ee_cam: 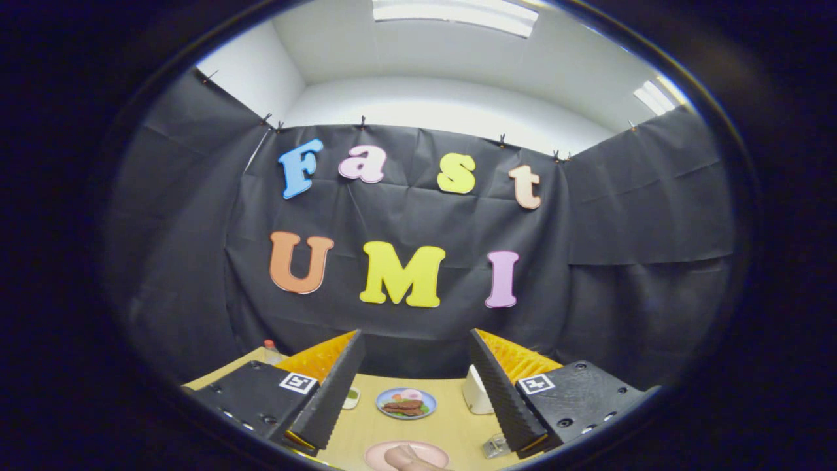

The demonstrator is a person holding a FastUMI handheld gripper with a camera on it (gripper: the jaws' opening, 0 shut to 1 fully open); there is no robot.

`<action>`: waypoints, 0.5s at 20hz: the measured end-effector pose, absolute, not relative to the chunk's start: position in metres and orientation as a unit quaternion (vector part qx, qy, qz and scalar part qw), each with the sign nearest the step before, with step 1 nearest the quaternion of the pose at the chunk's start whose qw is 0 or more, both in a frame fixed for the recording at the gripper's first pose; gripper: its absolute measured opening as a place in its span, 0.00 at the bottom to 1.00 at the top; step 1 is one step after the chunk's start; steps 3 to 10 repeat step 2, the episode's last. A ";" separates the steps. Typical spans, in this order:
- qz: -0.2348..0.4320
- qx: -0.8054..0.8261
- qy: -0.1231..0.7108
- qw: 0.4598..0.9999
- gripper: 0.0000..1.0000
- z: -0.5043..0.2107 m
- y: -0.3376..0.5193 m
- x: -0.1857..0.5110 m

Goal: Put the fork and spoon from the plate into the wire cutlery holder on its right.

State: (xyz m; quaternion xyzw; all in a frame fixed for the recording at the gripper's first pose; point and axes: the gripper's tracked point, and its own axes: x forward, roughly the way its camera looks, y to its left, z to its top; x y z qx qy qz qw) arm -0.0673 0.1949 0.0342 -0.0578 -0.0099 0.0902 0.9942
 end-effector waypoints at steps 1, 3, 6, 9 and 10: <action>0.090 -0.061 -0.005 0.994 0.95 0.033 0.193 -0.070; 0.090 -0.059 -0.001 0.994 0.95 0.032 0.192 -0.073; 0.090 -0.059 -0.001 0.994 0.95 0.032 0.192 -0.073; 0.090 -0.059 -0.001 0.994 0.95 0.032 0.192 -0.073; 0.090 -0.059 -0.001 0.994 0.95 0.032 0.192 -0.073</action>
